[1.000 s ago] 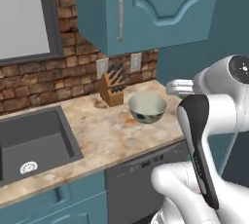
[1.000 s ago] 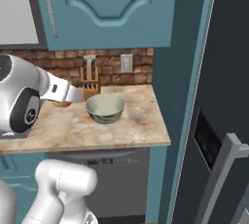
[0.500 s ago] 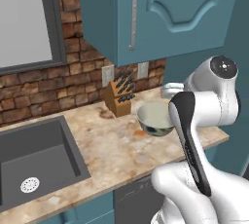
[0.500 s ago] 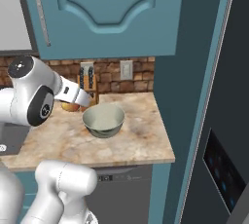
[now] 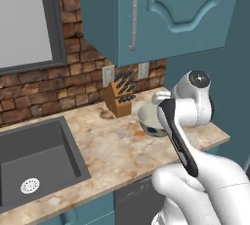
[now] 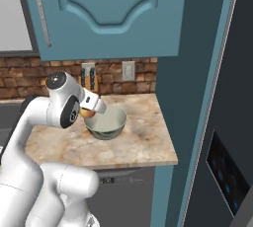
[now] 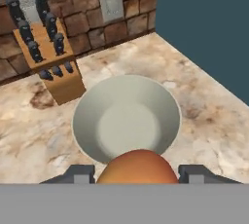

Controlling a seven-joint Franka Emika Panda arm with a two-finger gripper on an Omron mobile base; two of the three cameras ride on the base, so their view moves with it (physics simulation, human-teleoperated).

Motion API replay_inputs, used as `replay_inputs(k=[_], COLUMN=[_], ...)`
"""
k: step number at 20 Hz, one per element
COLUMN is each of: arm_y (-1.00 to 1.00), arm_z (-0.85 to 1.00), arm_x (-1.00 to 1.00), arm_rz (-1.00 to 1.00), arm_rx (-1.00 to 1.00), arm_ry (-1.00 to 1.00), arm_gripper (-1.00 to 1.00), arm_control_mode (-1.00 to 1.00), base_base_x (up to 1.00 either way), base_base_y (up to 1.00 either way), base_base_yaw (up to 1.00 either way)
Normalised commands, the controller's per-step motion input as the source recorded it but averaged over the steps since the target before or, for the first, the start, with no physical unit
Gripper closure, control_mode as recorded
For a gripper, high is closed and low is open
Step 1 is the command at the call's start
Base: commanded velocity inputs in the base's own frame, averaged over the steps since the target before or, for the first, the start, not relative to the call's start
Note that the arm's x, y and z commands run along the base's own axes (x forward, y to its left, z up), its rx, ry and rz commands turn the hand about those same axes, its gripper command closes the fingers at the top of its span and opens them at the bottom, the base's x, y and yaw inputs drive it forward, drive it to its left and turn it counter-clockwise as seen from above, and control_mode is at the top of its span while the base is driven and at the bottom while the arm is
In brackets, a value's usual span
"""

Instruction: Take the mango, lemon, and mushroom from the freezer and place them in the bowl on the counter.

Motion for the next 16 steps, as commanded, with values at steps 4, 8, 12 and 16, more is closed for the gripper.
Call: replay_inputs(k=[4,8,12,16], arm_y=[0.00,0.00,0.00,0.00], arm_z=[-0.60,-0.58,-0.60,-0.48], arm_x=[0.86,0.57,0.37,0.48], arm_rz=[0.00,0.00,0.00,0.00], arm_rx=[0.00,0.01,0.01,0.00], arm_ry=[0.07,0.11,0.10,0.02], arm_gripper=[1.00,1.00,1.00,1.00], arm_control_mode=[-1.00,-1.00,-1.00,-1.00], base_base_x=[0.00,0.00,0.00,0.00], base_base_y=[0.00,0.00,0.00,0.00], base_base_yaw=[0.00,0.00,0.00,0.00])
